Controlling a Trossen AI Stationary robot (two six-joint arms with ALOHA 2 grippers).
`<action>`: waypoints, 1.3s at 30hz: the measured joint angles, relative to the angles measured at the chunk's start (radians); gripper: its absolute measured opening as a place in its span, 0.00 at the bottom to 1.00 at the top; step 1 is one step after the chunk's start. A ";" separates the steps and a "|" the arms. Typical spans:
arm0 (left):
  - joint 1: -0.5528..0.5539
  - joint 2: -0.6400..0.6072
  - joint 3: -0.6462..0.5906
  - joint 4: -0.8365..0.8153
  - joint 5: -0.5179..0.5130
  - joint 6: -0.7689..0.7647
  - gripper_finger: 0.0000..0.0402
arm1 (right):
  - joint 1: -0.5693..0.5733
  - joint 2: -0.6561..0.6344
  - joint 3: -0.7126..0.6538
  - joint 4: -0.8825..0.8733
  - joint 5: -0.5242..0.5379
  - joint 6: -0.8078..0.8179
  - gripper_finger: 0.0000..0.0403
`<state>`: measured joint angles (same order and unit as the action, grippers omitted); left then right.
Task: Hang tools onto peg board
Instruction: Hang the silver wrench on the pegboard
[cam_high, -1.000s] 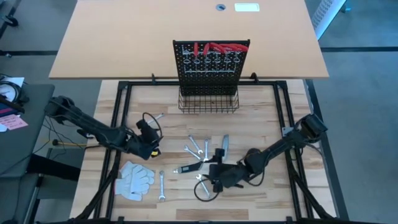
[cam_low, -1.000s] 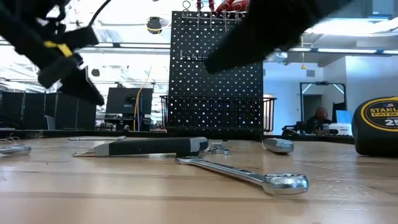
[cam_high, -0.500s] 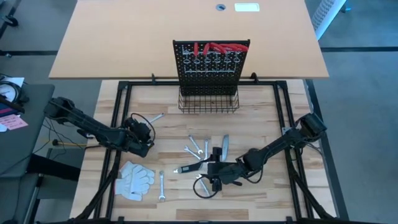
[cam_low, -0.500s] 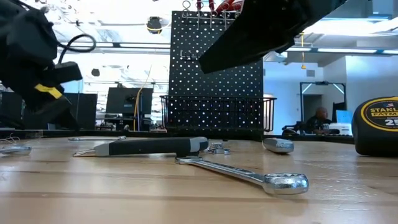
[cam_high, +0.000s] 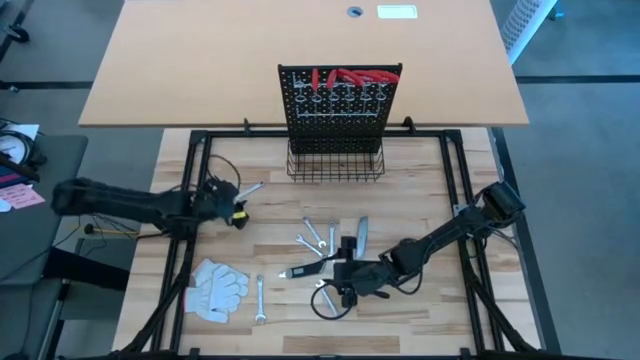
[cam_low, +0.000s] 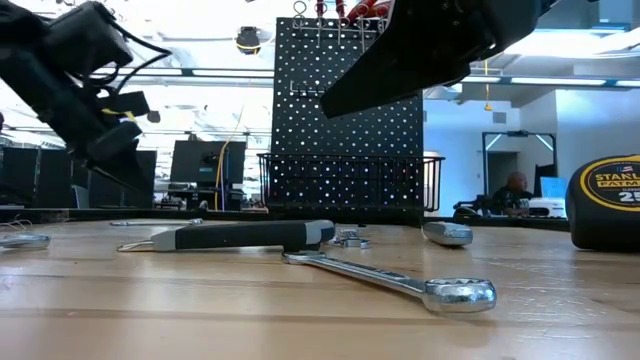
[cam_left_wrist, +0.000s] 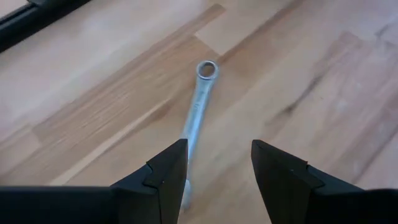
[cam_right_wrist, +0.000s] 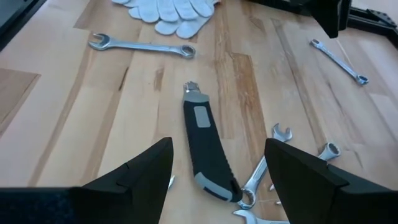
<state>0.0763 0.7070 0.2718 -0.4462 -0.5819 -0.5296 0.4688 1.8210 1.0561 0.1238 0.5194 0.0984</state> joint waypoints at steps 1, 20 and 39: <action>0.036 -0.009 0.000 0.001 0.022 0.019 0.43 | -0.001 0.000 0.000 0.000 0.000 -0.002 0.66; 0.333 0.298 -0.001 0.514 0.262 0.476 0.43 | -0.006 0.000 0.000 0.000 -0.001 -0.013 0.66; 0.475 0.595 0.000 0.753 0.396 0.517 0.43 | -0.006 0.000 0.000 0.000 -0.001 -0.002 0.66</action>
<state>0.5510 1.3016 0.2718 0.3064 -0.1862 -0.0122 0.4629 1.8210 1.0561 0.1234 0.5186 0.0967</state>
